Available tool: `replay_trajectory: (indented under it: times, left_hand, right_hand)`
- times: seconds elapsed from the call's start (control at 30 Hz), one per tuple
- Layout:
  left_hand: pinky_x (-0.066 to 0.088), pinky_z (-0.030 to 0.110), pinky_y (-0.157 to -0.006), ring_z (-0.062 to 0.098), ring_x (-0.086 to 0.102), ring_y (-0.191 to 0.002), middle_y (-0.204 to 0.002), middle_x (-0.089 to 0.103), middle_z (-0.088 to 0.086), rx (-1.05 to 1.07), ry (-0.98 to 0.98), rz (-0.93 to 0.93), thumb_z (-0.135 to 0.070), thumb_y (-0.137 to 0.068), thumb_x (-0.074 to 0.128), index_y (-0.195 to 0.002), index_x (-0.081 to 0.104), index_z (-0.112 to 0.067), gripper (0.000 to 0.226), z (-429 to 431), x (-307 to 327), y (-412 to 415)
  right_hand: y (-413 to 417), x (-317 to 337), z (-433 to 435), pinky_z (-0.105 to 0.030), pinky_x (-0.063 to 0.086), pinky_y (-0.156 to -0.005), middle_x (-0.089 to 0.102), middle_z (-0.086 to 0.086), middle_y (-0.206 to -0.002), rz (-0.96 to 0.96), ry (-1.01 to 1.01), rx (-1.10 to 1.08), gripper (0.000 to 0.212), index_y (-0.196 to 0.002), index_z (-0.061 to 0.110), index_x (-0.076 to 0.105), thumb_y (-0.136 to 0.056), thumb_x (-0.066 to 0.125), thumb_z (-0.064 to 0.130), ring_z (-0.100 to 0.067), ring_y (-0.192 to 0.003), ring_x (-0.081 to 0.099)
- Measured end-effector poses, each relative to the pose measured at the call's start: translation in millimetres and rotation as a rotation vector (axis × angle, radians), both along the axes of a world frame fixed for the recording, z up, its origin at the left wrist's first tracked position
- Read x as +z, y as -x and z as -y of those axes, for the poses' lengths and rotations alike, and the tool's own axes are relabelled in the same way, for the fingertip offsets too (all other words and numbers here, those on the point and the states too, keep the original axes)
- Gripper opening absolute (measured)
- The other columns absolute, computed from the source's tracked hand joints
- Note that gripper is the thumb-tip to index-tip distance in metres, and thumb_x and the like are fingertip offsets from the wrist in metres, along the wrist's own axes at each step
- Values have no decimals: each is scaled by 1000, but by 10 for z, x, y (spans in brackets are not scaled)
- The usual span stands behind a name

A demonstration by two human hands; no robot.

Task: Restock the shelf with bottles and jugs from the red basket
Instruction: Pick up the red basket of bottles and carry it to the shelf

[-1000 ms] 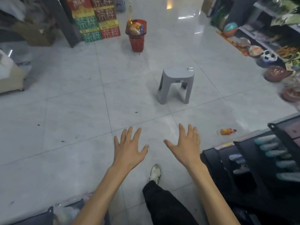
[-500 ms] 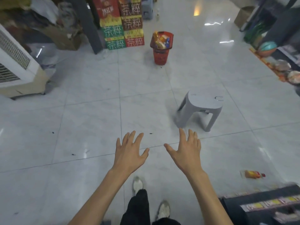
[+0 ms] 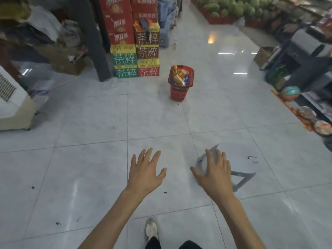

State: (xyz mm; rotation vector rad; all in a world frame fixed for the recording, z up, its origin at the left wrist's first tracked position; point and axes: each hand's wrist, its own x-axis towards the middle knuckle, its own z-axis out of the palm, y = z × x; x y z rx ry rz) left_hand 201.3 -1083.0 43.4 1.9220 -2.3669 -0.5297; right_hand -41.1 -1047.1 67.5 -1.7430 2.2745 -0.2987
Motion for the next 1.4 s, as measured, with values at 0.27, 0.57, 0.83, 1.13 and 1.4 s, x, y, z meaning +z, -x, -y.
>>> replay_trajectory:
  times: [0.27, 0.57, 0.83, 1.13, 1.4]
  left_hand:
    - [6, 58, -128, 30, 0, -162, -175, 5, 5, -88, -39, 65, -70, -99, 35, -166, 13, -31, 81, 1461, -79, 159]
    - [2, 61, -128, 31, -9, -161, -175, -6, 6, -129, -107, 167, -71, -98, 33, -166, 0, -34, 84, 3423, -238, 738]
    - [4, 59, -128, 30, -6, -162, -176, -2, 5, -87, -39, 149, -69, -100, 35, -167, 3, -34, 82, 5287, 77, 1427]
    - [6, 58, -129, 28, 0, -162, -175, 5, 4, -64, -82, 113, -69, -100, 34, -166, 10, -32, 80, 6941, -232, 2001]
    - [12, 59, -127, 32, 8, -161, -174, 14, 9, -44, -113, 56, -66, -100, 38, -166, 16, -28, 79, 8577, -483, 2426]
  right_hand:
    - [13, -97, 1306, -51, 4, -126, 5, -21, -168, 3, -49, -80, 95, -161, 21, 15, -90, 49, 73, -39, -156, -4]
    - [588, -472, 3178, -55, 4, -125, -9, -13, -170, 54, -102, -130, 102, -162, 31, -4, -87, 43, 80, -40, -155, -13]
    - [1214, -276, 5058, -53, 3, -124, -4, -19, -169, 73, -66, -142, 98, -162, 30, -3, -89, 42, 77, -40, -155, -10]
    - [1902, -499, 6645, -53, 5, -124, 0, -19, -169, 32, -100, -126, 96, -163, 28, 2, -91, 47, 73, -39, -156, -7]
    - [2408, -556, 8392, -54, 8, -124, 4, -21, -168, -115, -193, -31, 95, -163, 26, 5, -91, 47, 72, -41, -155, -3]
